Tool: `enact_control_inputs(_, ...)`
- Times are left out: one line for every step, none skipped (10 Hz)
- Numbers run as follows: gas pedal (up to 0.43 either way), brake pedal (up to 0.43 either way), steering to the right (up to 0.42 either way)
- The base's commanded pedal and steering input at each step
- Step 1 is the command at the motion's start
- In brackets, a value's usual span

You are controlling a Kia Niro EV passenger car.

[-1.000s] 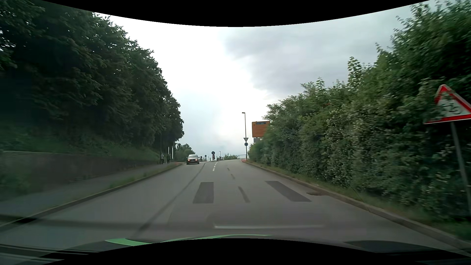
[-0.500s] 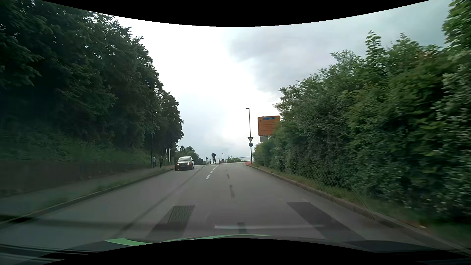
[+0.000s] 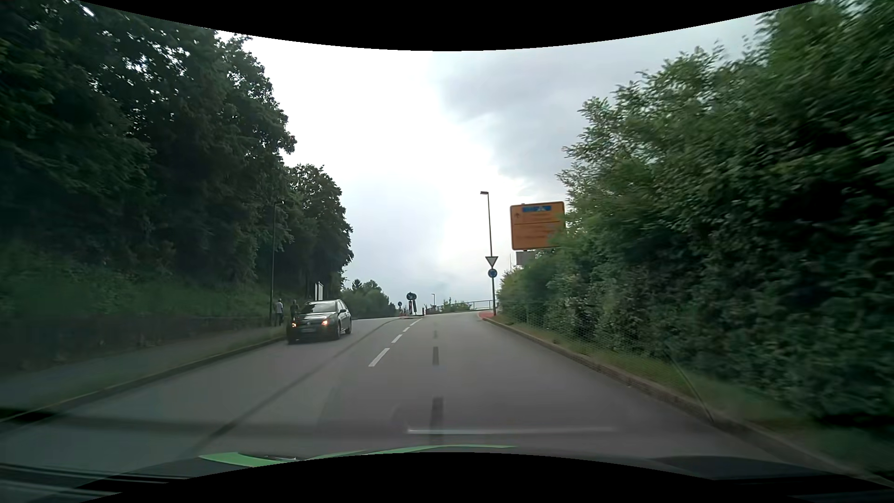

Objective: Follow the waypoints while adhering to traffic rules and regulations

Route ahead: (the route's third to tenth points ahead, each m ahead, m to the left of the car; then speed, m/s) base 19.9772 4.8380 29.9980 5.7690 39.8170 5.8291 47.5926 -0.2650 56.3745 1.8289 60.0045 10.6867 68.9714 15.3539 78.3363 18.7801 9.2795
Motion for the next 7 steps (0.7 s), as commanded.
enact_control_inputs(0.000, 0.000, -0.035)
enact_control_inputs(0.000, 0.000, -0.035)
enact_control_inputs(0.000, 0.000, -0.035)
enact_control_inputs(0.000, 0.000, -0.034)
enact_control_inputs(0.000, 0.000, -0.031)
enact_control_inputs(0.000, 0.000, -0.027)
enact_control_inputs(0.000, 0.000, -0.025)
